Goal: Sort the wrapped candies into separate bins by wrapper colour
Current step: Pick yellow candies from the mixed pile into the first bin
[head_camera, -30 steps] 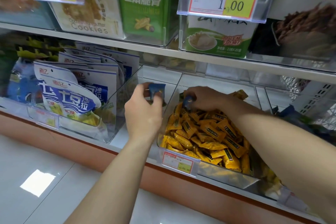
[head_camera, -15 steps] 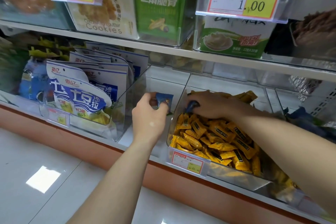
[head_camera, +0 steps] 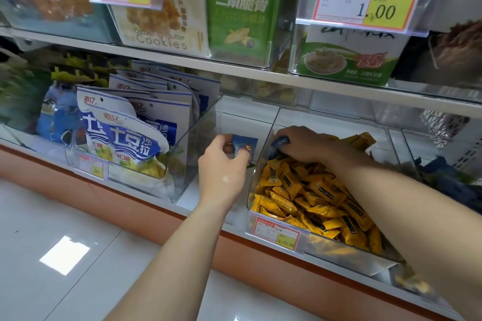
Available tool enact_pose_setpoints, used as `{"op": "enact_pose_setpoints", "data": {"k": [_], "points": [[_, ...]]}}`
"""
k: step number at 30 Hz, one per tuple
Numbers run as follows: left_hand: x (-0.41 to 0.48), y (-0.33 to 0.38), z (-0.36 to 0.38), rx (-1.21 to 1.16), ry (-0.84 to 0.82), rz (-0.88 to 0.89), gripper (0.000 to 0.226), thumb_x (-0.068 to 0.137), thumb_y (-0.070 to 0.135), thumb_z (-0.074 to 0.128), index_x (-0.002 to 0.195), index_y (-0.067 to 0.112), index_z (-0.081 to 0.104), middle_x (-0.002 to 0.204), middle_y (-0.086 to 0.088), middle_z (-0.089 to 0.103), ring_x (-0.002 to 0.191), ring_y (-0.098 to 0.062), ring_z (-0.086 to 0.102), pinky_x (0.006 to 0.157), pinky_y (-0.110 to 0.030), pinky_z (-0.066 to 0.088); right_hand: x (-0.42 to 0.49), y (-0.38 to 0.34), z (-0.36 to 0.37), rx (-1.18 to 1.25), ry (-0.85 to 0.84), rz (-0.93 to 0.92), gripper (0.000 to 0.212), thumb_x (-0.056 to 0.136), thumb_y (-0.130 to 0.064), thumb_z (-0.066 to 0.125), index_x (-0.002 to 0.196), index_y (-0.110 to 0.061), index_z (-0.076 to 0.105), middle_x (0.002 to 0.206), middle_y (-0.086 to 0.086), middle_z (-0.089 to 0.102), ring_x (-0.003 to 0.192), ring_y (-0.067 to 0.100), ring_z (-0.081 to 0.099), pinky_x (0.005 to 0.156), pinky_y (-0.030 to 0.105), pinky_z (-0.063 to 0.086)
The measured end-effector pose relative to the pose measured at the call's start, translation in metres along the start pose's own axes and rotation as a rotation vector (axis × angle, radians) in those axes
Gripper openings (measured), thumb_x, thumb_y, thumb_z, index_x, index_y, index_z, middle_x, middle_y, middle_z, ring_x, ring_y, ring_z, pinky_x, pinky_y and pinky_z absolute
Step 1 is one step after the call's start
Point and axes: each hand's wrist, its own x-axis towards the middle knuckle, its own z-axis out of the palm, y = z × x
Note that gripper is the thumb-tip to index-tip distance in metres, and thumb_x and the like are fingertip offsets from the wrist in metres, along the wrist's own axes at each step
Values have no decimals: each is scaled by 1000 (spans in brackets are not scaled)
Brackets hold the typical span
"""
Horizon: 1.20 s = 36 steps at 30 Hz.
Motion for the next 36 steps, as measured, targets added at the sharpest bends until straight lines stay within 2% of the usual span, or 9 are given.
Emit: {"op": "enact_pose_setpoints", "data": {"k": [3,8,11,15,21,24,28,32,36], "points": [[1,0,1,-7,1,6,14,90,26,66,103,30,64,89,23,64,86,3,60,59,2,39,5,2,12,-60,-50,41,32,92,-22,61,124,-19,63,114,3,60,105,21,55,84,33,44],[1,1,1,-4,5,13,16,91,25,66,105,30,62,89,25,60,86,6,57,60,4,38,12,2,10,-78,-69,75,32,89,-27,69,120,-19,69,115,2,64,102,19,57,76,28,43],[0,2,0,-19,3,19,17,91,25,66,107,31,63,92,23,63,89,5,59,59,0,40,13,-3,9,-148,-101,146,41,86,-34,72,121,-13,66,99,4,62,90,20,57,62,26,39],[-1,2,-1,-44,11,21,17,91,24,66,107,28,63,92,21,64,89,2,60,61,-2,42,13,-4,9,-134,-166,162,37,87,-32,72,121,-19,66,109,3,60,93,17,54,65,26,39],[-4,9,-3,-90,31,1,20,91,23,67,108,30,59,93,19,64,94,-5,63,72,-15,49,-5,-10,9,-19,42,52,20,88,-31,71,106,-21,71,107,-3,58,102,18,56,78,29,40],[-7,24,-3,-263,57,1,26,90,24,71,113,26,60,98,9,72,94,-8,69,81,-35,60,-32,-17,-5,212,218,64,14,95,-31,62,104,-23,70,104,-8,61,97,10,53,74,24,37],[-25,52,13,-446,-93,16,20,88,21,75,103,25,62,91,6,77,86,-8,73,78,-31,59,-90,-36,-23,842,445,263,10,96,-34,62,96,-29,71,98,-7,70,92,11,64,72,24,49],[-50,72,42,-468,-129,-34,20,84,22,79,97,28,65,92,14,74,90,-3,70,84,-28,55,-152,-51,-31,1451,396,356,22,94,-31,64,104,-13,72,100,12,76,91,27,73,68,34,61],[-72,90,63,-428,-196,-46,20,82,29,80,99,24,70,97,7,74,97,-12,69,90,-40,56,-200,-45,-33,1487,347,294,37,85,-39,72,113,-15,71,105,9,76,90,23,74,62,28,59]]}}
